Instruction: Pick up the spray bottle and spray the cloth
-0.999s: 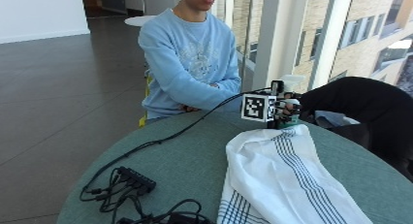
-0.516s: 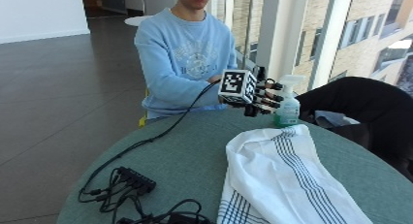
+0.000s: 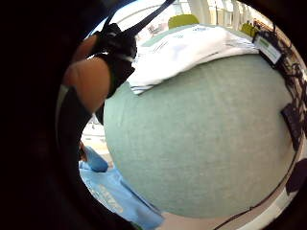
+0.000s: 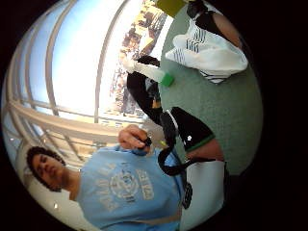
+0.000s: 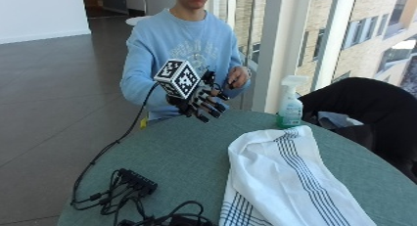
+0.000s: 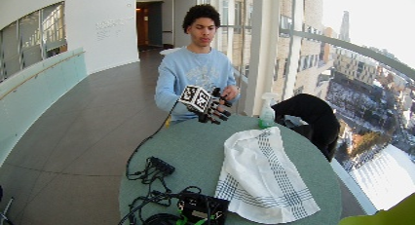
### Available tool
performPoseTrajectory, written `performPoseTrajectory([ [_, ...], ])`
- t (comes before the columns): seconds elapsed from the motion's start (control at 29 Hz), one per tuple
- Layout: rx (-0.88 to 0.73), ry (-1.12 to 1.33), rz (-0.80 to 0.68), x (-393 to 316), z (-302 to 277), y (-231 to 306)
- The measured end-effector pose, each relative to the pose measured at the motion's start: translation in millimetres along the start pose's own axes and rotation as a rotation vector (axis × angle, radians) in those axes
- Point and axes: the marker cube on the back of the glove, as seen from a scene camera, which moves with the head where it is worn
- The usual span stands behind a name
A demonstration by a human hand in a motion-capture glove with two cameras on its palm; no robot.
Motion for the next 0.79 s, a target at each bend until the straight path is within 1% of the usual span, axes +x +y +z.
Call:
performPoseTrajectory([
  [0.1, 0.022, 0.153, 0.030, 20, -10, 21],
  [0.21, 0.025, 0.231, 0.059, 37, -17, 40],
  [0.48, 0.042, 0.254, 0.091, 66, -23, 71],
  [0.79, 0.033, 0.254, 0.094, 72, -22, 74],
])
